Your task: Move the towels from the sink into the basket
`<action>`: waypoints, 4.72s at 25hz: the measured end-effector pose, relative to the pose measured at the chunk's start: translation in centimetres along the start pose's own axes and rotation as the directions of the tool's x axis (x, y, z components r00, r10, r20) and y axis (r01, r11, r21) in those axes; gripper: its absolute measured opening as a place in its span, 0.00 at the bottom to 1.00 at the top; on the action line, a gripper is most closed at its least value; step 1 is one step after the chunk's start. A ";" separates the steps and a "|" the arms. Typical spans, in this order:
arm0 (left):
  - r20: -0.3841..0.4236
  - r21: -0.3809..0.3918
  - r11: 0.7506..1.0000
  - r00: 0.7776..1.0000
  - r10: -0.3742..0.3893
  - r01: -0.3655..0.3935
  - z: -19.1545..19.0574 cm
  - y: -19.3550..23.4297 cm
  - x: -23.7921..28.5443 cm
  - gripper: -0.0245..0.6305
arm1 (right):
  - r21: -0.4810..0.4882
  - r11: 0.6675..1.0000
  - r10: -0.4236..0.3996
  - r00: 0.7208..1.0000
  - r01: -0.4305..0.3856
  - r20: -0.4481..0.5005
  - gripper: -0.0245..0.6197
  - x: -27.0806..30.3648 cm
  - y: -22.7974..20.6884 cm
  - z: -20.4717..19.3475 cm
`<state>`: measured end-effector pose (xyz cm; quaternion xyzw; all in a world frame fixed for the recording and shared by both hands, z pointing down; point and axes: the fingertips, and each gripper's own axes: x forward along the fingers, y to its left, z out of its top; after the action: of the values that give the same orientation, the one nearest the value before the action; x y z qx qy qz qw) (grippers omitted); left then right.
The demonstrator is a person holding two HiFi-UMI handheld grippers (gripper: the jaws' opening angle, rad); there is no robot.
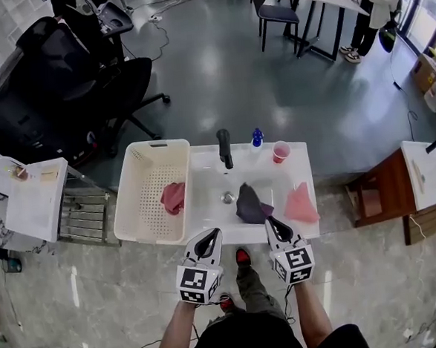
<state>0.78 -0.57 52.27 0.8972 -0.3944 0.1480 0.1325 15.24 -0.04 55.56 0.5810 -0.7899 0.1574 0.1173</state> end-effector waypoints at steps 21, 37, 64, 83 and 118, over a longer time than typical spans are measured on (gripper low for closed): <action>-0.175 -0.071 0.997 0.984 -0.045 0.033 -7.8 2.7 10.4 0.05 | 0.074 0.997 0.053 0.979 -0.039 -0.195 0.10 7.1 -3.2 -9.0; -0.218 -0.106 0.994 0.976 -0.009 -0.014 -9.7 4.2 12.7 0.05 | 0.084 0.978 0.209 0.929 -0.193 -0.306 0.17 11.7 -2.5 -11.4; -0.262 -0.195 0.976 0.964 0.044 -0.098 -10.9 7.7 15.2 0.05 | 0.107 0.920 0.354 0.682 -0.377 -0.640 0.49 19.9 -1.4 -18.2; -0.276 -0.200 0.975 0.960 0.038 -0.096 -11.2 8.1 15.7 0.05 | 0.040 0.924 0.294 0.639 -0.380 -0.711 0.10 20.3 -1.6 -19.7; -0.292 -0.207 0.973 0.956 0.037 -0.101 -11.7 7.2 16.2 0.05 | 0.046 0.927 0.292 0.638 -0.373 -0.713 0.30 20.5 -2.9 -20.8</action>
<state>3.97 -11.91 69.89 0.8318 -0.4163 0.2361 0.2813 11.97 -10.95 82.60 0.3132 -0.7837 0.3449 0.4108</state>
